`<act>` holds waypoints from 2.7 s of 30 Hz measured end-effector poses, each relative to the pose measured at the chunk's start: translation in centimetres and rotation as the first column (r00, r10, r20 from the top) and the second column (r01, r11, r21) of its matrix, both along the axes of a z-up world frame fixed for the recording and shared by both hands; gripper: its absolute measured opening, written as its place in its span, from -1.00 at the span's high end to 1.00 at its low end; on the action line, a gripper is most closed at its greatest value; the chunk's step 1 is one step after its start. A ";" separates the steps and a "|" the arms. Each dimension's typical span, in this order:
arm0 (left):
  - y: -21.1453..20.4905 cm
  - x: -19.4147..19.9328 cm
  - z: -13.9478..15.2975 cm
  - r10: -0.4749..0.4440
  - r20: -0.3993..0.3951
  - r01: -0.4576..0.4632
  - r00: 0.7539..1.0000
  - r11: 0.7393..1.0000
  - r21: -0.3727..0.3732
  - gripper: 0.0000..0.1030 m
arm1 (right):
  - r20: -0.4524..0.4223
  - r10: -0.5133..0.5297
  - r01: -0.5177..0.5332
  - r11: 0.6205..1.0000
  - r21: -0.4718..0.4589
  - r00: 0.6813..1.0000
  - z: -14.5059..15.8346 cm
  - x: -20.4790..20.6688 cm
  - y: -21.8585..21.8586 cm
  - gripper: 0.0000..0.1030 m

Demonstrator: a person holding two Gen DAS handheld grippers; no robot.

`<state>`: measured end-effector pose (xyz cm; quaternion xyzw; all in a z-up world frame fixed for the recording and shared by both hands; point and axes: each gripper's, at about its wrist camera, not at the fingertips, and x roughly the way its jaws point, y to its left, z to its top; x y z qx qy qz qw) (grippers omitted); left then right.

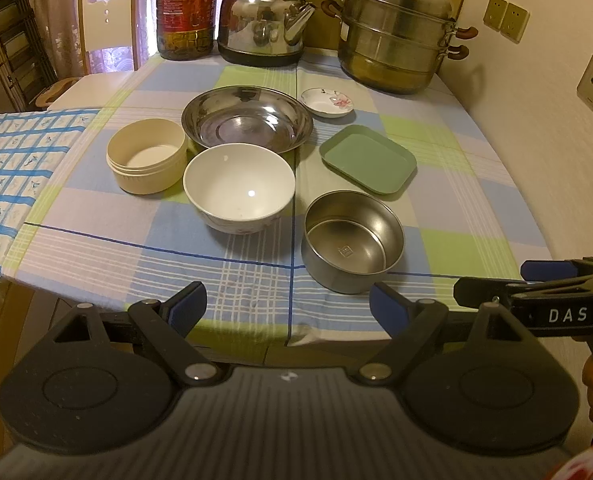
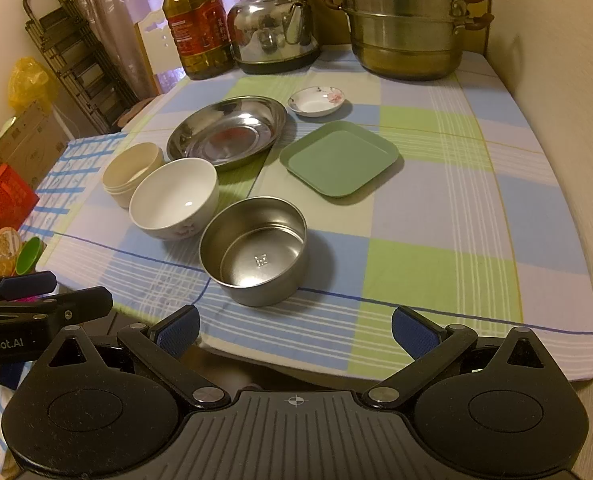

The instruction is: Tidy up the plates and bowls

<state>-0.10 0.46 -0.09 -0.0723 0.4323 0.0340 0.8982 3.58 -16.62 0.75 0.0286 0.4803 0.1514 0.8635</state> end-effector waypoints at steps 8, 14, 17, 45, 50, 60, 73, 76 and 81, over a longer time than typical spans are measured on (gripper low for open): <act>0.0 0.1 0.0 0.001 -0.001 -0.001 1.000 1.000 -0.001 -0.70 | 0.000 0.002 -0.002 1.000 0.001 1.000 0.0 0.0 0.0 -0.98; 0.0 0.0 0.0 0.000 0.000 0.000 1.000 1.000 -0.002 -0.70 | 0.000 0.002 -0.002 1.000 0.001 1.000 0.1 0.0 0.0 -0.98; 0.0 0.0 0.1 -0.001 0.000 0.001 1.000 1.000 -0.001 -0.70 | 0.001 0.002 -0.002 1.000 0.001 1.000 0.1 0.0 0.0 -0.98; 0.0 0.0 0.0 0.000 0.001 0.000 1.000 1.000 -0.004 -0.70 | 0.001 0.002 -0.002 1.000 0.003 1.000 0.1 0.1 0.0 -0.98; 0.0 0.0 0.0 0.000 0.001 0.000 1.000 1.000 -0.005 -0.70 | 0.001 0.002 -0.002 1.000 0.004 1.000 0.1 0.0 0.0 -0.98; -0.1 -0.1 0.0 0.001 0.000 -0.001 1.000 1.000 -0.005 -0.70 | 0.001 0.001 -0.001 1.000 0.005 1.000 0.0 0.1 0.0 -0.98; -0.1 -0.1 -0.1 -0.001 -0.003 0.001 1.000 1.000 -0.013 -0.70 | -0.003 0.000 0.000 1.000 0.007 1.000 0.0 0.1 -0.1 -0.98; -0.3 0.3 -0.2 -0.005 -0.005 0.005 1.000 1.000 -0.023 -0.70 | -0.004 -0.006 0.006 1.000 0.009 1.000 0.0 0.2 0.0 -0.98; -0.6 1.4 -0.3 -0.018 -0.005 0.018 1.000 0.999 -0.045 -0.70 | -0.006 -0.033 0.033 0.999 0.012 0.999 -0.1 0.5 -0.6 -0.98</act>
